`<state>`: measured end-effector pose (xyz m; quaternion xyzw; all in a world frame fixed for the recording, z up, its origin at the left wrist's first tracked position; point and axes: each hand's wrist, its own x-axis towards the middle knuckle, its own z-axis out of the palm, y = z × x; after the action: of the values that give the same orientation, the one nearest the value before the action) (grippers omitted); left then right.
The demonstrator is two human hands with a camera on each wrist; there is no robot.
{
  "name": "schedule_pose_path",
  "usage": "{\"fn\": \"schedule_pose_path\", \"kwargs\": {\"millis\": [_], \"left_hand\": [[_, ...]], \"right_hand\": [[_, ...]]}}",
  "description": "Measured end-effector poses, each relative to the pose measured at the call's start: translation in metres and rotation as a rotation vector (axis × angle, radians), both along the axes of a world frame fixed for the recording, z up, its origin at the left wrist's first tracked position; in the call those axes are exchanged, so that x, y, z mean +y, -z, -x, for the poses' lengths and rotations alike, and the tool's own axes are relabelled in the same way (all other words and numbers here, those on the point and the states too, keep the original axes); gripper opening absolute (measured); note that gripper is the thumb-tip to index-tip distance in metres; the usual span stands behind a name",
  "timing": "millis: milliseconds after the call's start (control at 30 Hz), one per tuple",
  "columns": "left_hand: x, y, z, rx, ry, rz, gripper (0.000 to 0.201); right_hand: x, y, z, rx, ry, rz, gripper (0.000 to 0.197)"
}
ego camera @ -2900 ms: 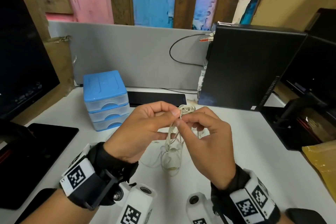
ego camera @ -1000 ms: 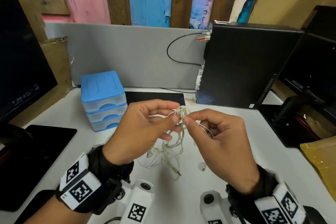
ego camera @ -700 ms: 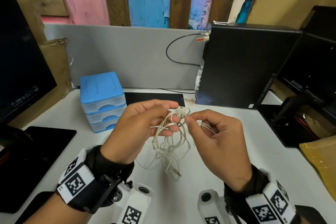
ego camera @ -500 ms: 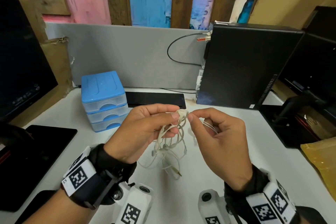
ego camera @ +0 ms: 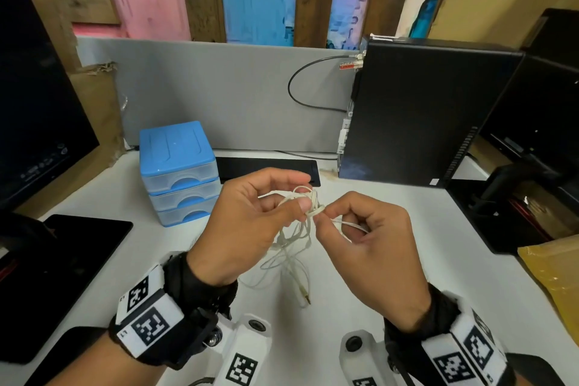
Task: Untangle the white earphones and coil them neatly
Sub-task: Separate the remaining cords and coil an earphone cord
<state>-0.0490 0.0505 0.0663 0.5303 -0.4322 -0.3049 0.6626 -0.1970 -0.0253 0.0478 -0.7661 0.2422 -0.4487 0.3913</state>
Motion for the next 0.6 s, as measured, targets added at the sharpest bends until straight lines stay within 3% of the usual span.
{"fn": "schedule_pose_path", "kwargs": {"millis": [200,467,600], "left_hand": [[0.004,0.0,0.001,-0.04,0.051,-0.017,0.027],[0.008,-0.001,-0.001,-0.149,0.174,-0.025,0.054],[0.01,-0.005,-0.004,-0.133,0.176,-0.011,0.046]], "right_hand": [[-0.002,-0.003,0.001,-0.056,0.003,-0.017,0.014],[-0.007,0.002,-0.001,-0.054,-0.095,-0.029,0.007],[-0.006,-0.001,-0.001,-0.069,-0.136,-0.063,0.011]]}}
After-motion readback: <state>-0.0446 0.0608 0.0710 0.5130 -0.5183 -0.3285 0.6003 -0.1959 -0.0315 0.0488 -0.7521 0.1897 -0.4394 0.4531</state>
